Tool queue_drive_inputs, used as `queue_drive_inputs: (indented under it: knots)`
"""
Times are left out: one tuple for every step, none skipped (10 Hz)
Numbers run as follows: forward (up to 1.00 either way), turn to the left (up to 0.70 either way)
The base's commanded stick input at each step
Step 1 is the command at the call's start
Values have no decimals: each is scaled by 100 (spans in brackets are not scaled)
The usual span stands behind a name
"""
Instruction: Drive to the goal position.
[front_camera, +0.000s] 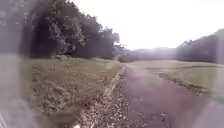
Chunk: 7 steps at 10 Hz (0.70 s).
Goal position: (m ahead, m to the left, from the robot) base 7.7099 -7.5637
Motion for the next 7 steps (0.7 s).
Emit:
queue_drive_inputs:
  knots:
    - [70, 0]
    - [70, 0]
    - [70, 0]
    - [70, 0]
    - [70, 0]
    - [70, 0]
    - [70, 0]
